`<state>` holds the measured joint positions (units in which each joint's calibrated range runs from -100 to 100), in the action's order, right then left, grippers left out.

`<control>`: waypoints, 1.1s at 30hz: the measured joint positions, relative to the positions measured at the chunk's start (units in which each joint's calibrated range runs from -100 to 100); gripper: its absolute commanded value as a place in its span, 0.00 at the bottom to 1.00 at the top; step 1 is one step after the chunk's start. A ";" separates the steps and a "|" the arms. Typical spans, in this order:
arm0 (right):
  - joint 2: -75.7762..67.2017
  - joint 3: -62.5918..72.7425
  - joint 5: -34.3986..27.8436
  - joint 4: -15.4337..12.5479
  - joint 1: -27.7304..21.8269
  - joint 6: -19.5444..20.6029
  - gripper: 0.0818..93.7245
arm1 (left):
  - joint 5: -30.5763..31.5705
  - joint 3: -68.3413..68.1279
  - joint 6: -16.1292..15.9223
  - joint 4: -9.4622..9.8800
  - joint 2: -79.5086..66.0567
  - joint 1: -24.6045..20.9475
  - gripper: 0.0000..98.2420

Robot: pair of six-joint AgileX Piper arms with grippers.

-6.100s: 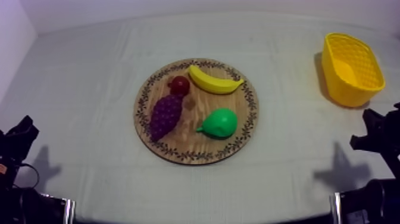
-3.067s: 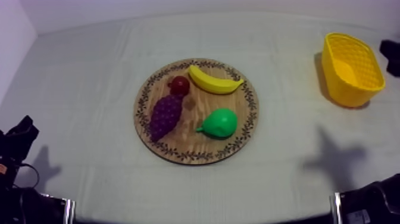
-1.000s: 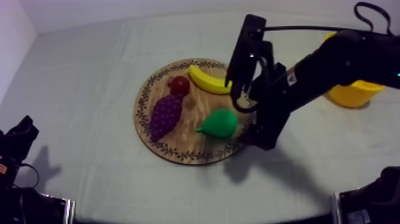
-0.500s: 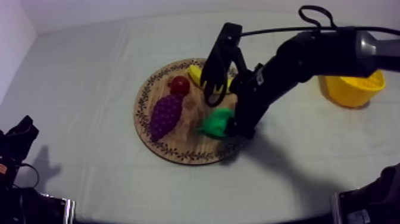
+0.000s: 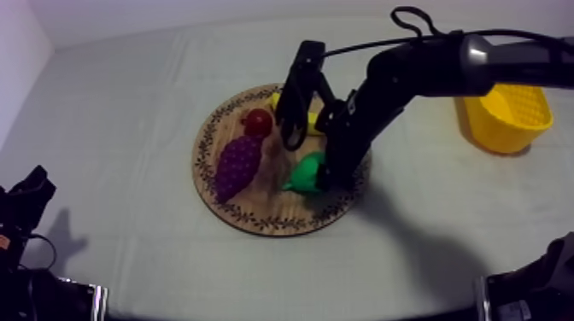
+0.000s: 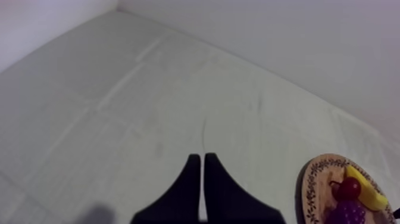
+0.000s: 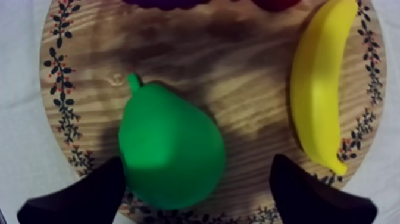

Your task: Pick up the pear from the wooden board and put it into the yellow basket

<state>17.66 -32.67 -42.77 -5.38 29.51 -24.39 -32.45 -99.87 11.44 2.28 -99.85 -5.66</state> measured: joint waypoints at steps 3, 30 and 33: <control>1.28 0.77 -0.42 -0.31 0.20 -0.66 0.82 | 0.00 0.00 0.00 0.00 0.00 0.00 0.00; 6.08 2.98 -2.28 -1.06 1.35 -3.32 0.47 | 0.00 0.00 0.00 0.00 0.00 0.00 0.00; 5.95 2.68 -1.70 -1.13 1.35 -3.27 0.42 | 0.00 0.00 0.00 0.00 0.00 0.00 0.00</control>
<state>23.61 -29.99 -44.47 -6.51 30.86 -27.66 -32.45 -99.87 11.44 2.28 -99.85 -5.66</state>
